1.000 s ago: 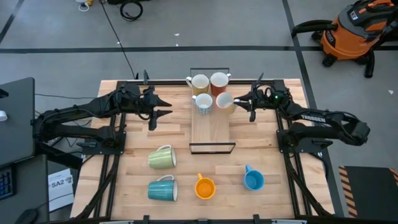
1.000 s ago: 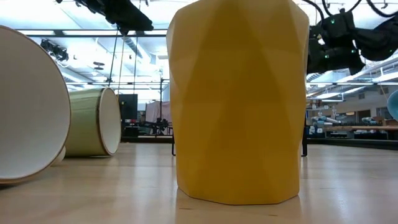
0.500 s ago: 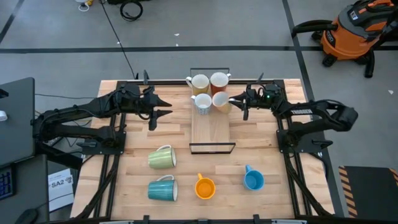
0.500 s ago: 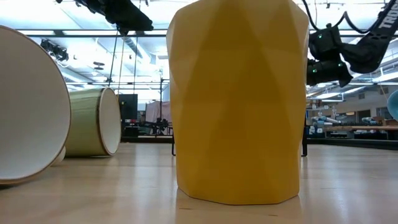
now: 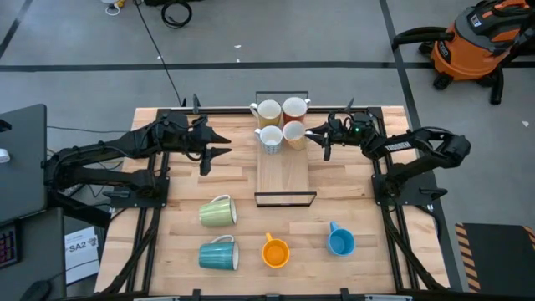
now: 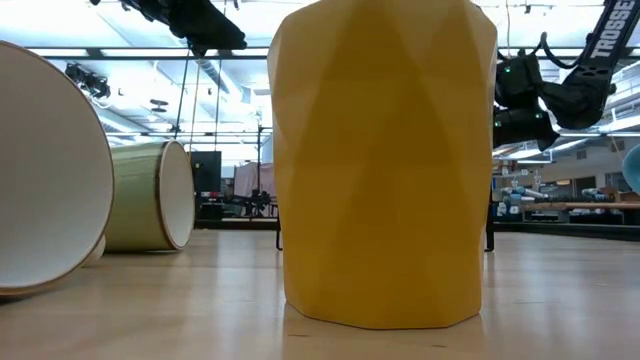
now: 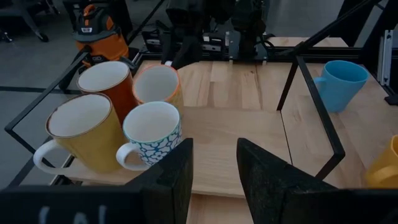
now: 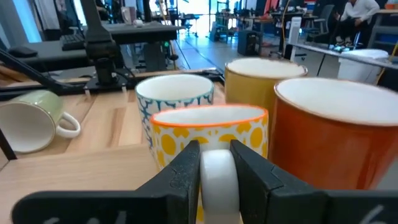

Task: Place coffee mugs
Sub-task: Put the yellow patterned mug on the shelf

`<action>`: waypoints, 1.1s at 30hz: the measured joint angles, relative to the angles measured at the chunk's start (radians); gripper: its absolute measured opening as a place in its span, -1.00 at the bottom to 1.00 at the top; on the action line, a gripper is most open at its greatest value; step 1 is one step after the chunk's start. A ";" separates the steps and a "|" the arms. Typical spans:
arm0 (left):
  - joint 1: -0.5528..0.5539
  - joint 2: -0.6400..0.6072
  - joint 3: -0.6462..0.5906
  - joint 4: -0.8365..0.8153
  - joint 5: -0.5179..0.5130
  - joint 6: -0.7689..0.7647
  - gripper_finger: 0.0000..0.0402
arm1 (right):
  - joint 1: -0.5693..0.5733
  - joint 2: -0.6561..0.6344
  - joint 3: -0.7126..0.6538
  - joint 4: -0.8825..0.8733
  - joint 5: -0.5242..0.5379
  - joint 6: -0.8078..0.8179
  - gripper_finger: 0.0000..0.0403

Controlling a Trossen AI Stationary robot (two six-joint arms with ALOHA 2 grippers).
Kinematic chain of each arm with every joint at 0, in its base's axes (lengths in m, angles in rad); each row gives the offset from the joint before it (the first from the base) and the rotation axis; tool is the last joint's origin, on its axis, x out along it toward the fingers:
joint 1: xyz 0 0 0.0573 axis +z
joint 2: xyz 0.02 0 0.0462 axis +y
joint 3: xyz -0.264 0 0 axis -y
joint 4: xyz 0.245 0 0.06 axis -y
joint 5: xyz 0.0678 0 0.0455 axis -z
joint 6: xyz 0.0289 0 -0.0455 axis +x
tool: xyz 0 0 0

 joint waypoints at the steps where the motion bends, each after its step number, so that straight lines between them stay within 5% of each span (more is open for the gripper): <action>1: 0.000 0.000 0.000 0.000 0.000 0.000 -0.35 | -0.002 0.000 0.000 -0.005 0.001 0.000 -0.56; 33: 0.000 0.000 0.000 0.000 0.000 0.001 -0.35 | -0.003 0.000 -0.002 -0.012 0.045 0.001 -0.37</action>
